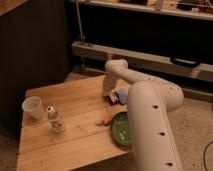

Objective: Push the eraser across the table

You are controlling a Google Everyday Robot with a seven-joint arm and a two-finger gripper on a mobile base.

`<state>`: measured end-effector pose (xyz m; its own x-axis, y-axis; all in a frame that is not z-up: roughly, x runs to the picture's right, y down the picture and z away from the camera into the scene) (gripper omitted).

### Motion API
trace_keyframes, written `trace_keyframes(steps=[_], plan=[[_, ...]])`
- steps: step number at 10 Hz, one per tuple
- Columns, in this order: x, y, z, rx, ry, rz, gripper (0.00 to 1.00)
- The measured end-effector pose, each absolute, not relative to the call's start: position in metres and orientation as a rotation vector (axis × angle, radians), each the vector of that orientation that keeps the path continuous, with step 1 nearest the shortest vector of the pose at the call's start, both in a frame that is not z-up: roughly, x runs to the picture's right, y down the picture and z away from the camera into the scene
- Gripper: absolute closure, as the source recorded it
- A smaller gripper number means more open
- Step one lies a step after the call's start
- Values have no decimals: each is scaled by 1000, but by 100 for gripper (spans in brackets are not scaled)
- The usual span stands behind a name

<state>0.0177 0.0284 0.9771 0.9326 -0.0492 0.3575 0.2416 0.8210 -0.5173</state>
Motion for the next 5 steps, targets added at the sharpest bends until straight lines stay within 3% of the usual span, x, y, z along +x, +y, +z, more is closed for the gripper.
trace_keyframes(steps=[5], plan=[[50, 18, 978, -590, -272, -134, 100]])
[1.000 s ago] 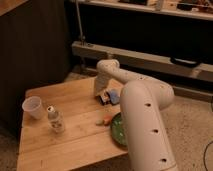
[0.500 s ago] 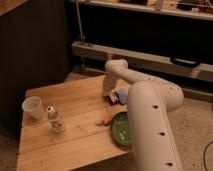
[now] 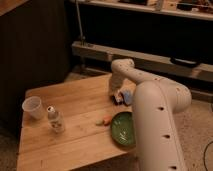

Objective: Push the eraser across the table

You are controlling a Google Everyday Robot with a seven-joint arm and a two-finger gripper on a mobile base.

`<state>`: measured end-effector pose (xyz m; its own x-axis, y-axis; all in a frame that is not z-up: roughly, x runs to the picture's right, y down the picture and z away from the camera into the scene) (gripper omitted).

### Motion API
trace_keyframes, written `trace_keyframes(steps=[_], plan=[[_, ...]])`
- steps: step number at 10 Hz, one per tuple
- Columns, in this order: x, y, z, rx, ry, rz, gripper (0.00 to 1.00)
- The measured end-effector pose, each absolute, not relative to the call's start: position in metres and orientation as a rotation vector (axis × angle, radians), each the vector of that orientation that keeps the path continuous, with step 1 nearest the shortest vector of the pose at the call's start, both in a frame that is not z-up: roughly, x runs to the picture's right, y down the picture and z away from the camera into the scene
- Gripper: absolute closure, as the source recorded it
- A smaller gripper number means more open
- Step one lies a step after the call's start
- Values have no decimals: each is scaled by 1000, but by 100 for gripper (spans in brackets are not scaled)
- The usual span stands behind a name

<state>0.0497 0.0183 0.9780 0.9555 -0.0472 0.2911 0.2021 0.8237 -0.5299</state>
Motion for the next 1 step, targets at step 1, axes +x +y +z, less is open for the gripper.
trace_keyframes(steps=[1], plan=[[60, 17, 978, -596, -253, -131, 100]])
